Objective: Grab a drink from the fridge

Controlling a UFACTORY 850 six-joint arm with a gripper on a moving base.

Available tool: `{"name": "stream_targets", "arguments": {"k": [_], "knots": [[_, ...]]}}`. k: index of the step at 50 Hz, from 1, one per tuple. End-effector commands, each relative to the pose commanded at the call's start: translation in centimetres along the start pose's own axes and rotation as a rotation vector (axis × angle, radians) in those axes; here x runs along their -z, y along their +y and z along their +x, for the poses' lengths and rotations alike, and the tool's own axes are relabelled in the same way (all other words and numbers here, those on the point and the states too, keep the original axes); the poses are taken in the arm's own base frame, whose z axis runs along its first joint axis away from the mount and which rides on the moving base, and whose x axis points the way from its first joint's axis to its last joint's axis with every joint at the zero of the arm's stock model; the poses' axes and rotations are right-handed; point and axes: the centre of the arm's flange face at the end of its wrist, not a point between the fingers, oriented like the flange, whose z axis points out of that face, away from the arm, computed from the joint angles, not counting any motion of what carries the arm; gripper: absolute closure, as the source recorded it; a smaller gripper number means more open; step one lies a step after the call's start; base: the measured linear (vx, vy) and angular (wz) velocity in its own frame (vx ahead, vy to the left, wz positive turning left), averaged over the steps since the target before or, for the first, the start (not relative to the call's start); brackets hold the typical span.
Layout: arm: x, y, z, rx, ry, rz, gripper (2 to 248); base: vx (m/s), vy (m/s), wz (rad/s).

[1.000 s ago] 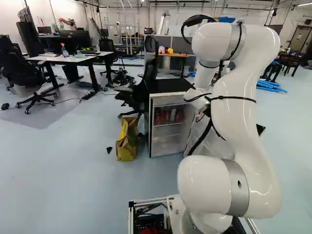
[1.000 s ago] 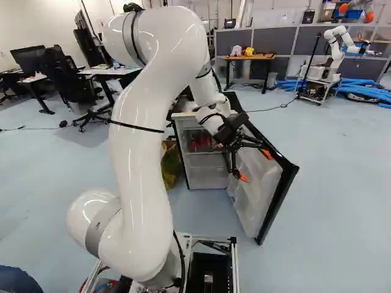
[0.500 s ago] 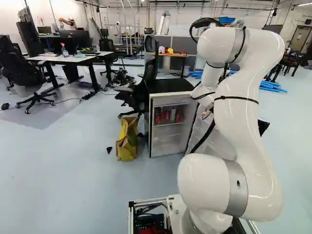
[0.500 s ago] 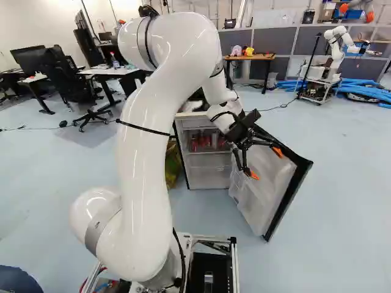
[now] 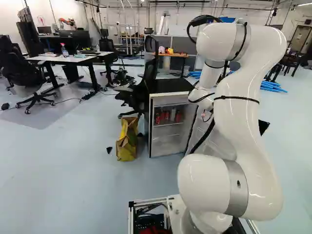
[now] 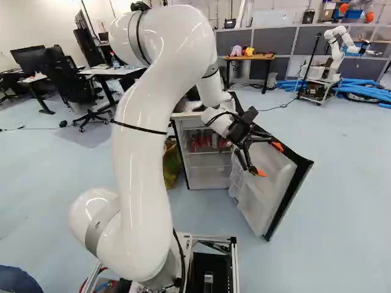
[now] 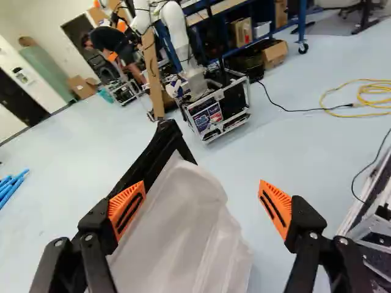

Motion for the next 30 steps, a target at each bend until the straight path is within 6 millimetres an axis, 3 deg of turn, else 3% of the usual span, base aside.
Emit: {"name": "stream_targets", "arguments": {"k": [30], "knots": [[2.3, 4.8, 1.3, 0.217, -0.042, 0.327, 3, 0.000, 0.000, 0.000]]}}
